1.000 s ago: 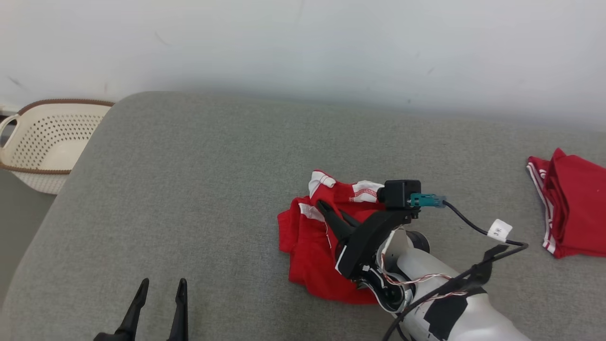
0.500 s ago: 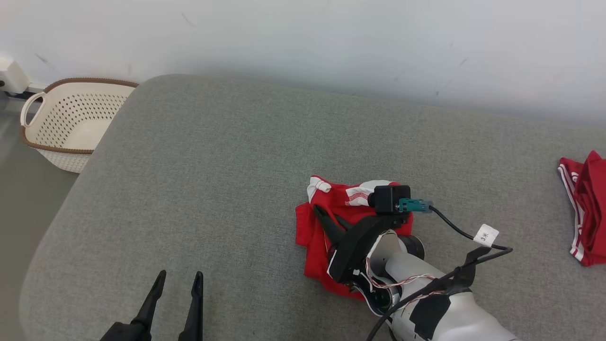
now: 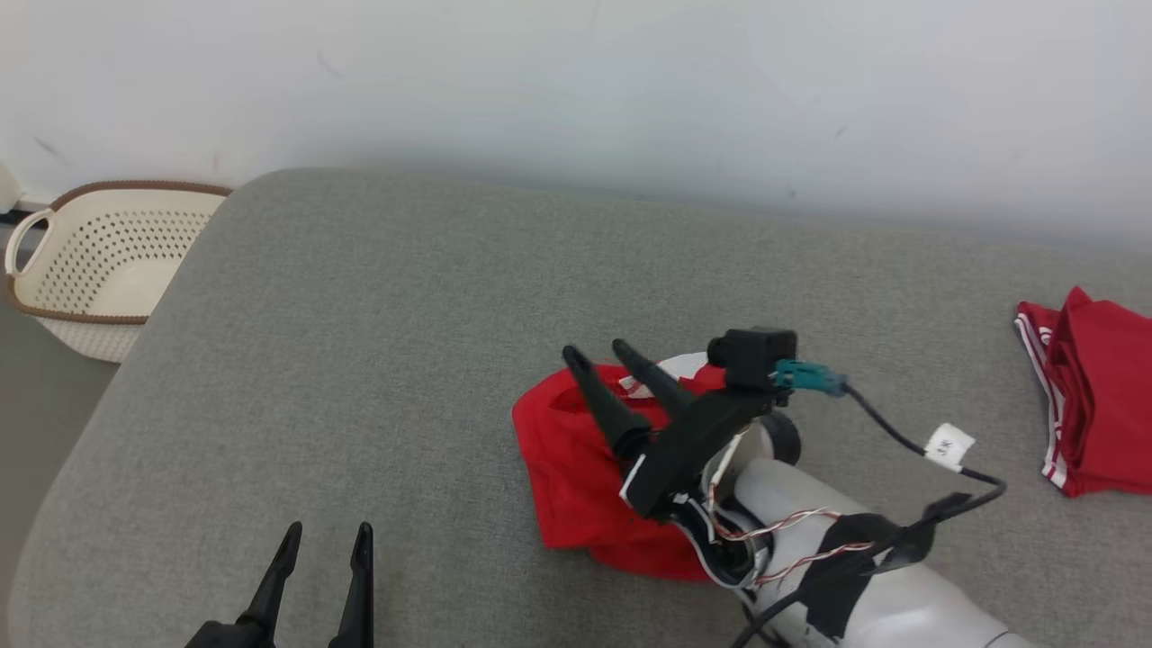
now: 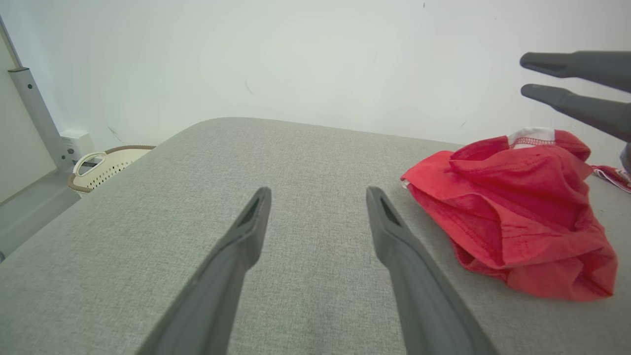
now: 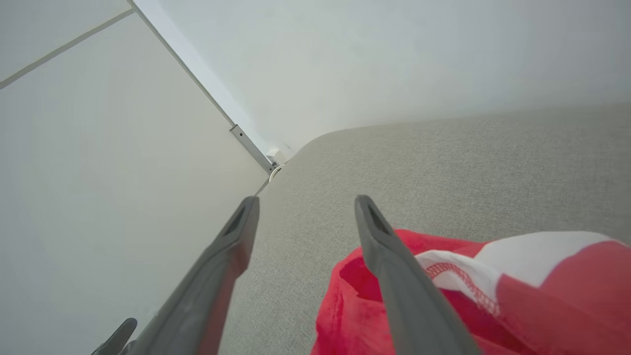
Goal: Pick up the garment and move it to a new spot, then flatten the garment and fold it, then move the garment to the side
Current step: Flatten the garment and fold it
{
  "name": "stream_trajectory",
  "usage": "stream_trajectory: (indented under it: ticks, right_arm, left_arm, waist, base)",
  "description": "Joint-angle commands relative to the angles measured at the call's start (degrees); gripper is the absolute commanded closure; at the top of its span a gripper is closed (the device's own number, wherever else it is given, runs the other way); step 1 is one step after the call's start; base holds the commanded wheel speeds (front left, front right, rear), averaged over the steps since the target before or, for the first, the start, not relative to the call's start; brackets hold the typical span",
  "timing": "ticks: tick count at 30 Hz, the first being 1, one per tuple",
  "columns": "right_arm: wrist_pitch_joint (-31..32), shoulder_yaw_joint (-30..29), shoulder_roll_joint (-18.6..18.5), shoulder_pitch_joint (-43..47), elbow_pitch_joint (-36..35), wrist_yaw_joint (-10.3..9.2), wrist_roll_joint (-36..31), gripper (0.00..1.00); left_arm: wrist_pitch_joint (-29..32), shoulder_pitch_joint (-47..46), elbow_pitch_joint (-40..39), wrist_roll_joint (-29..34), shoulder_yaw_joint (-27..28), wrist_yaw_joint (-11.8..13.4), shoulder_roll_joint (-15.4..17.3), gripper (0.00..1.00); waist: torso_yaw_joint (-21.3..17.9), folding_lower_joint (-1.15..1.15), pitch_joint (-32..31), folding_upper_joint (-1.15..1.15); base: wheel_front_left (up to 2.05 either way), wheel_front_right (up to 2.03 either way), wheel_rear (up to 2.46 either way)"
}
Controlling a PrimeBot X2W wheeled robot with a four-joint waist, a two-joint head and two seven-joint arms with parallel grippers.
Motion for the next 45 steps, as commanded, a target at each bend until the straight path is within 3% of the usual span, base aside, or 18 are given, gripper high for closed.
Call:
stream_trajectory:
  ticks: [1, 12, 20, 28, 45]
  right_arm:
    - [-0.6, -0.7, -1.5, 0.5, -1.7, 0.02, -1.0, 0.0]
    - [-0.9, -14.0, -10.0, 8.9, -9.2, 0.02, -9.2, 0.0]
    - [-0.9, -19.1, -12.1, 17.2, -12.0, 0.02, -11.0, 0.0]
    - [1.1, -20.3, -10.5, 22.1, -14.4, 0.02, -11.7, 0.0]
    - [4.4, -17.4, -5.4, 21.1, -16.6, 0.02, -15.2, 0.0]
  left_arm:
    - [-0.2, 1.0, -0.3, 0.7, 0.3, 0.1, 0.0, 0.0]
    - [-0.2, 2.9, -1.2, 1.2, 1.8, 0.2, 0.0, 0.0]
    - [-0.2, 4.1, -1.7, 1.2, 2.4, 0.2, 0.0, 0.0]
    - [-0.2, 4.1, -1.8, 1.2, 2.4, -0.1, 0.0, 0.0]
    - [-0.2, 2.9, -1.5, 0.8, 1.9, -0.2, 0.0, 0.0]
  waist:
    - [-0.8, 0.0, -0.6, 0.0]
    - [-2.9, 0.0, -1.7, 0.0]
    - [-4.0, 0.0, -2.7, 0.0]
    - [-4.5, 0.0, -2.8, 0.0]
    - [-1.3, 0.0, -1.3, 0.0]
  base:
    - [0.0, 0.0, 0.0]
    - [0.0, 0.0, 0.0]
    - [0.0, 0.0, 0.0]
    - [0.0, 0.0, 0.0]
    - [0.0, 0.0, 0.0]
